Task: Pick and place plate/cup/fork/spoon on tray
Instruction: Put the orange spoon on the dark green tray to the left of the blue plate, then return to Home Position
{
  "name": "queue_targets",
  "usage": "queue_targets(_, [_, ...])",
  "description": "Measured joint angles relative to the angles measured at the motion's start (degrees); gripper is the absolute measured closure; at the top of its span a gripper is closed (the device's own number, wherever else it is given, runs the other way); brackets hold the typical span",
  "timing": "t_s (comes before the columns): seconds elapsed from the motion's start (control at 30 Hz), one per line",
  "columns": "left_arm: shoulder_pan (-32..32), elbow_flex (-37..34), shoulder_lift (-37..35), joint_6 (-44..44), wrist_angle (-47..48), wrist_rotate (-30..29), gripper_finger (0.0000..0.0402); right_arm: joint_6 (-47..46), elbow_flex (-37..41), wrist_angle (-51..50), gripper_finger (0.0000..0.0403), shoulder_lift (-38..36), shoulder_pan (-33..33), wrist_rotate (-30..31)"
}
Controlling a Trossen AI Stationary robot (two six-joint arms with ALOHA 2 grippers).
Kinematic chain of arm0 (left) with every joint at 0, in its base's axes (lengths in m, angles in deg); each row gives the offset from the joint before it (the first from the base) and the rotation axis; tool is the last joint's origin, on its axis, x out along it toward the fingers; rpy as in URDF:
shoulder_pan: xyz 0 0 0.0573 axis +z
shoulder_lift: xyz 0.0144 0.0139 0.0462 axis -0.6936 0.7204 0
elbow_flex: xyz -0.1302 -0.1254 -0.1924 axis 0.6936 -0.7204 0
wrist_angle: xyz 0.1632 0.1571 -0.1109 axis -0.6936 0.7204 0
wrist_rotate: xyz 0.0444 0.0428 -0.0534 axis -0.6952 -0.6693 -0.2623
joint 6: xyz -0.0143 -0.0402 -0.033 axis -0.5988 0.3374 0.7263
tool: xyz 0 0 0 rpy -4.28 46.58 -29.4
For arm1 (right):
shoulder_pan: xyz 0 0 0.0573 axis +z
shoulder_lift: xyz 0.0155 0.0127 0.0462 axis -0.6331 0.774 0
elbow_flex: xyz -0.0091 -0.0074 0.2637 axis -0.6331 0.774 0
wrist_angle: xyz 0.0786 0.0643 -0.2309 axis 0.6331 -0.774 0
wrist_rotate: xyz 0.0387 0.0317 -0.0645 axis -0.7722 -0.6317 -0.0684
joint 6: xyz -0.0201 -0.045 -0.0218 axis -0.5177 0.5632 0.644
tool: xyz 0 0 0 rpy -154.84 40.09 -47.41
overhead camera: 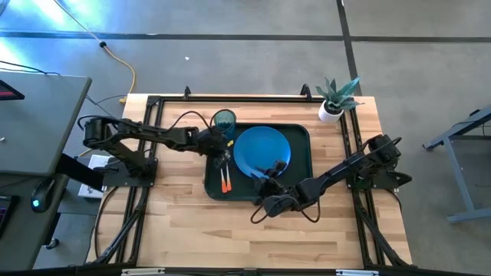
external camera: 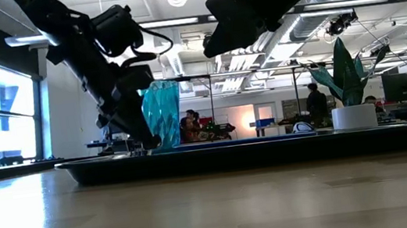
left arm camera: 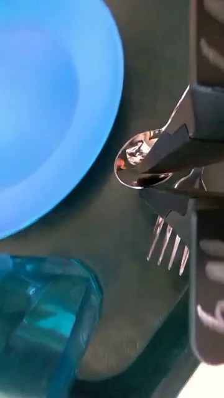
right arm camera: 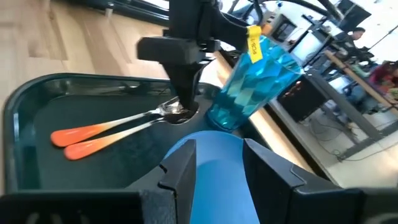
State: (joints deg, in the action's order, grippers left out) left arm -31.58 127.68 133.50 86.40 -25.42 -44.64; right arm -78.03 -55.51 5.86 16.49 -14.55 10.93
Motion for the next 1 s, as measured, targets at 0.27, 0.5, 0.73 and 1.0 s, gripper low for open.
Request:
queue_targets(0.27, [-0.07,0.0,0.03,1.71,-0.25,-1.73,0.0333,-0.06,0.0,-0.05,0.0279,0.0,0.02,-1.18])
queue_targets(0.5, [-3.76,0.02,-1.59,-1.3,-0.79,-5.31,0.0327,-2.17,0.02,-1.38,0.0279,0.0,-0.11,-1.51])
queue_targets(0.73, [-13.49,0.02,-8.49,-6.63,-0.99,-20.23,0.0337,-2.25,0.07,1.19,0.0279,0.0,-1.96,-11.35])
queue_targets(1.0, [-23.42,-2.48,-19.53,-14.9,-8.2,-32.57,0.0354,-1.64,2.21,6.82,0.0295,-0.02,-4.42,-32.73])
